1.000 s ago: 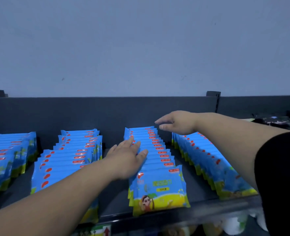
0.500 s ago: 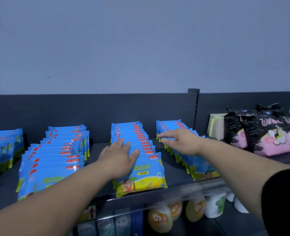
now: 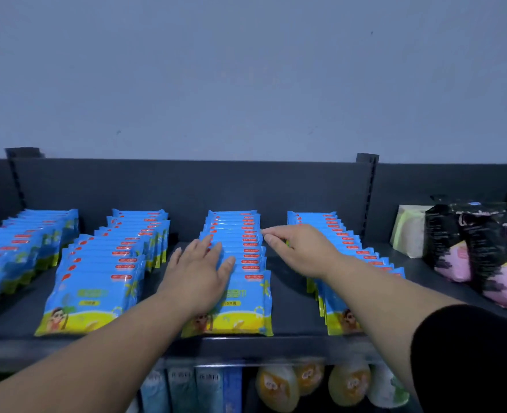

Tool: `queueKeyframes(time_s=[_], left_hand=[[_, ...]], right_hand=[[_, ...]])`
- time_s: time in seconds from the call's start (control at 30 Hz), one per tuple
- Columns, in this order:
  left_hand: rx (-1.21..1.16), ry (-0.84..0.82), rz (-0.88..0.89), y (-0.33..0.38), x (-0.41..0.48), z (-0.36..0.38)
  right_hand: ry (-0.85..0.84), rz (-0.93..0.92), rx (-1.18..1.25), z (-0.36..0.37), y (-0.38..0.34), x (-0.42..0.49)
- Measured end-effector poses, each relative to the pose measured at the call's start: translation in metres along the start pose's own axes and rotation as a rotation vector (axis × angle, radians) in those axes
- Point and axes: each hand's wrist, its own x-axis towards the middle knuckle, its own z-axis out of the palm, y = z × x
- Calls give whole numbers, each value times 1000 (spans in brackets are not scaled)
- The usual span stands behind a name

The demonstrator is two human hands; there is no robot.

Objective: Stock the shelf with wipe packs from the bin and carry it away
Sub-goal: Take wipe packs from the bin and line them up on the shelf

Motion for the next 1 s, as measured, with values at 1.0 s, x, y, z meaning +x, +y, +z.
queueKeyframes(time_s=[1.0], left_hand=[[-505,131,70,-24,-31,20]], right_hand=[[103,171,254,71,-61,-46]])
